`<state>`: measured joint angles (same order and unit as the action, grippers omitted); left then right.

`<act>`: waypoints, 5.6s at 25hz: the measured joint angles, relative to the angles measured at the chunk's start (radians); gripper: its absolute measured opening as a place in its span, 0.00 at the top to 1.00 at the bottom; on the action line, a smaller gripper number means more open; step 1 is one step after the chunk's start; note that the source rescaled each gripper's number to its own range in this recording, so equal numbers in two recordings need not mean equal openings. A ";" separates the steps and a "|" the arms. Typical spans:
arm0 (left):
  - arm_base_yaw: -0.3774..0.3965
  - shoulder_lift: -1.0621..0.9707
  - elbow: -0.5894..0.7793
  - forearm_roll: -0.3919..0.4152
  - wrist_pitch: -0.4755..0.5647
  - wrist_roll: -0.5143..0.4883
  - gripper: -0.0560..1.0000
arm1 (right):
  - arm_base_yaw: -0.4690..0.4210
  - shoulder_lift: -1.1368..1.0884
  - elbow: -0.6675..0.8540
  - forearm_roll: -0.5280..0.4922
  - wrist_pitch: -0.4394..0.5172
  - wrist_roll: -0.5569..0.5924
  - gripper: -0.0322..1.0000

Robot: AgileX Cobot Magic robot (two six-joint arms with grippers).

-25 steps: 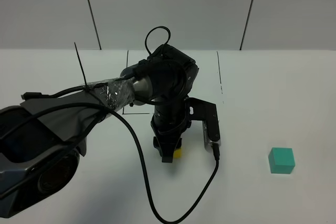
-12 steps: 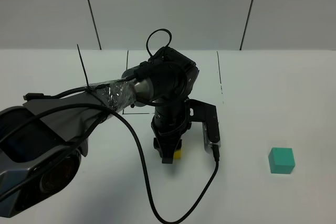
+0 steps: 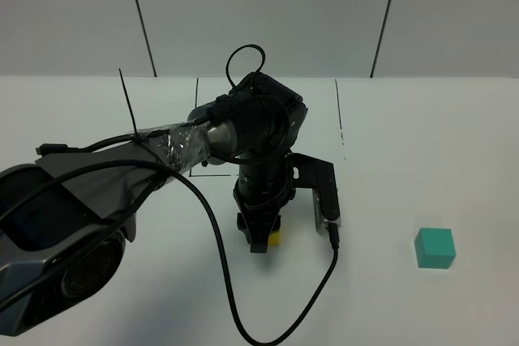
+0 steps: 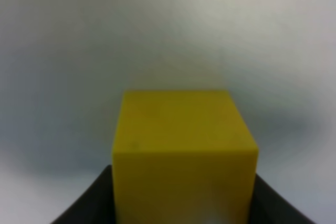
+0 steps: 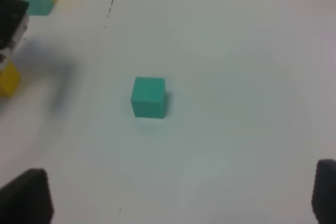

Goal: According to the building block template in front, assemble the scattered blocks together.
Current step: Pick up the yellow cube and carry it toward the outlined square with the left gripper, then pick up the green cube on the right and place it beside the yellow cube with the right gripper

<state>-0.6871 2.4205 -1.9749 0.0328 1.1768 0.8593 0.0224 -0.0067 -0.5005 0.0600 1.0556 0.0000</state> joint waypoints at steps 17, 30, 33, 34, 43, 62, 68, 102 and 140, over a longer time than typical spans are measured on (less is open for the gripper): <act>0.000 -0.001 0.000 0.000 0.014 0.001 0.83 | 0.000 0.000 0.000 0.000 0.000 0.000 0.00; 0.000 -0.112 -0.005 -0.016 0.014 -0.003 0.01 | 0.000 0.000 0.000 0.000 0.000 0.000 0.00; 0.000 -0.161 -0.005 -0.020 0.014 -0.013 0.00 | 0.000 0.000 0.000 0.000 0.000 0.000 0.00; 0.000 -0.172 -0.005 -0.011 0.014 -0.029 0.00 | 0.000 0.000 0.000 0.000 0.000 0.000 0.00; 0.188 -0.236 -0.005 0.083 0.015 -0.411 0.01 | 0.000 0.000 0.000 0.000 0.000 0.000 0.00; 0.870 -1.090 0.724 -0.170 -0.252 -0.572 0.12 | 0.000 0.000 0.000 0.000 0.000 0.000 0.00; 0.860 -1.547 0.978 -0.208 -0.272 -0.612 0.12 | 0.000 0.000 0.000 0.000 0.000 0.000 0.00; 0.742 -2.427 1.468 -0.282 -0.094 -0.596 0.19 | 0.000 0.000 0.000 0.000 0.000 0.000 0.00; 0.741 -2.429 1.468 -0.282 -0.094 -0.595 0.19 | 0.000 0.000 0.000 -0.003 0.000 0.000 0.00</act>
<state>0.0542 -0.0082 -0.5066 -0.2494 1.0826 0.2641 0.0224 -0.0067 -0.5005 0.0571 1.0556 0.0000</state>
